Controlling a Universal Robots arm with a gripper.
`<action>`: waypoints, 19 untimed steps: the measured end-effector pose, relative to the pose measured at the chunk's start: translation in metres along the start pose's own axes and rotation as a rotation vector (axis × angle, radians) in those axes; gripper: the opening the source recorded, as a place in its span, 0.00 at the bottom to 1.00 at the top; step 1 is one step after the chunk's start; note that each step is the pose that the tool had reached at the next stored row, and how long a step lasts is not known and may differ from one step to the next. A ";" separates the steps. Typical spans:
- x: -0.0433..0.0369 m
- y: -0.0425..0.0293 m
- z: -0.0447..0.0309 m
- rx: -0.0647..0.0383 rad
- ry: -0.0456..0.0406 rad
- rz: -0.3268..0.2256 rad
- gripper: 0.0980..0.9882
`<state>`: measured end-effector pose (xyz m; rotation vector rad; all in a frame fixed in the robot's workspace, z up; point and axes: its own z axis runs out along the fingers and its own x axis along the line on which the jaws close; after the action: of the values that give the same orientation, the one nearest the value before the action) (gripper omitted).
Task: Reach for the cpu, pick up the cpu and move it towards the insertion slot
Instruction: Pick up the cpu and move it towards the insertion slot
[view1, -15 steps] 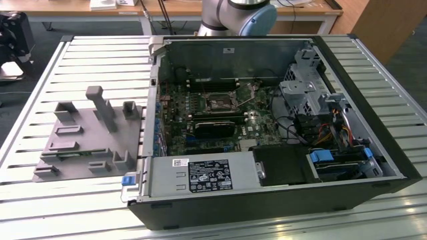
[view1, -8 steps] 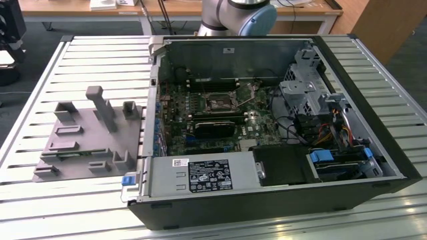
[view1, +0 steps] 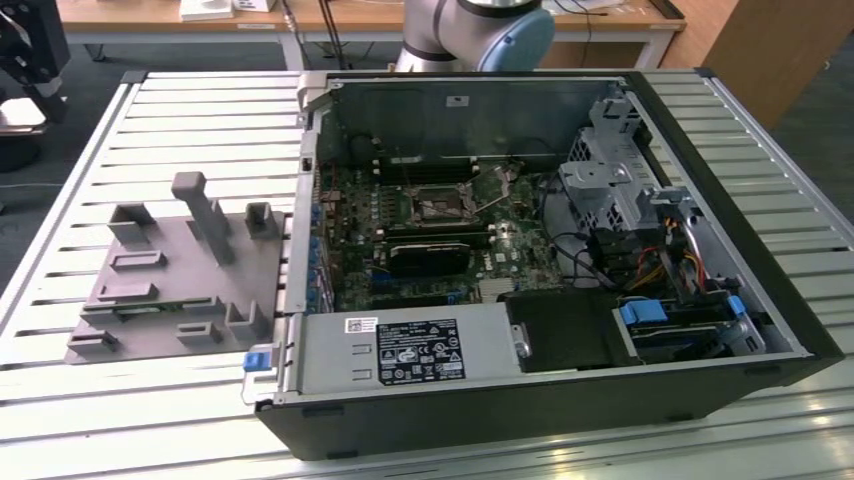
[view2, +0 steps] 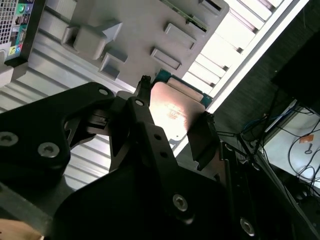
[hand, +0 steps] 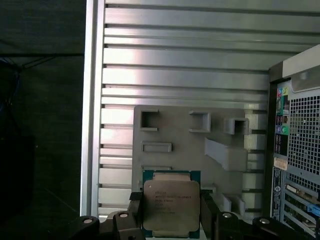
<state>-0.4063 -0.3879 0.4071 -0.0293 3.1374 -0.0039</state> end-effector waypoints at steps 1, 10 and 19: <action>-0.0022 0.0000 0.0001 0.000 -0.0001 0.000 0.50; -0.0198 -0.0004 0.0001 0.000 0.0004 0.000 0.50; -0.0322 -0.0006 0.0001 0.000 0.0011 0.000 0.50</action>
<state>-0.3741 -0.3879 0.4071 -0.0293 3.1385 -0.0040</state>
